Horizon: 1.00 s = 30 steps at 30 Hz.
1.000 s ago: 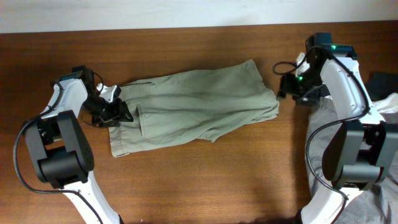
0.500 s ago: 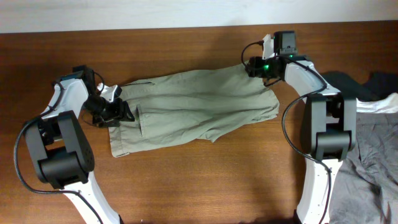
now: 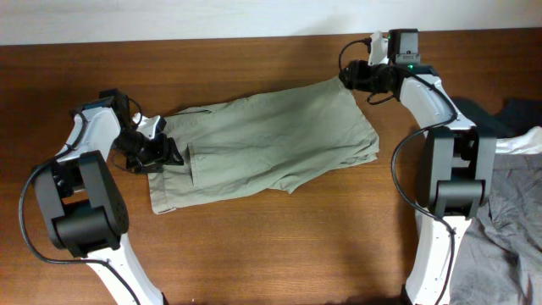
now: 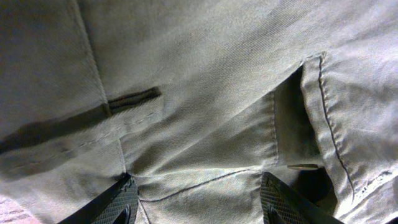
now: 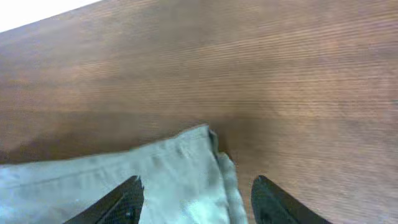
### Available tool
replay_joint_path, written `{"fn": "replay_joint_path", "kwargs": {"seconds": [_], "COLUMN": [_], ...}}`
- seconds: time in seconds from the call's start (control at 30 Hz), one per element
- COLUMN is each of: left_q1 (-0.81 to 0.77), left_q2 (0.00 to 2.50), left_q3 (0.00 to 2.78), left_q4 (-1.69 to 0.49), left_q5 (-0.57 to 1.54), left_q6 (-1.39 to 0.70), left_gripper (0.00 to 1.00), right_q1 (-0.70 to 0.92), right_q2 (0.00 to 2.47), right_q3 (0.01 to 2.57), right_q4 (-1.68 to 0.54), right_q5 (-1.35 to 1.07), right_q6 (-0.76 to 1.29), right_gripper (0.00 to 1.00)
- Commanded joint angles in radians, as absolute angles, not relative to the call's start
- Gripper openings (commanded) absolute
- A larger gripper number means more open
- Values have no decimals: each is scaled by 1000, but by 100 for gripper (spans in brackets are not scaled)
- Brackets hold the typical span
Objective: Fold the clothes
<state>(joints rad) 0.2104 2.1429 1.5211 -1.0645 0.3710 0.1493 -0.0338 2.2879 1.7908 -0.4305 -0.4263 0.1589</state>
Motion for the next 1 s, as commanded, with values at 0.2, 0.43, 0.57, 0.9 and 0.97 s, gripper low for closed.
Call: {"fn": "replay_joint_path", "kwargs": {"seconds": [0.2,0.43,0.57,0.9,0.97], "left_q1": [204,95,-36,39,47], "left_q2": [2199,2192,2193,2193,2193], "left_q3": [1628,1817,1719,1588,1670], "left_q4": [-1206,-1279,-1211,-1151,-1210], "left_q5": [363,430,315,115,179], "left_q6": [185,217,225,128,129], "left_gripper": [59,45,20,13,13], "right_q1": [-83,31,31,-87,-72], "right_q2": [2114,2118,2120,2061,2004], "right_q3": [1813,1679,1522,1527,1549], "right_q4": [-979,-1109,-951,-1104,-1084], "right_q5": [-538,-303,-159,-62,-209], "right_q6": [128,157,307,279,189], "right_gripper": [44,32,12,6,9]}}
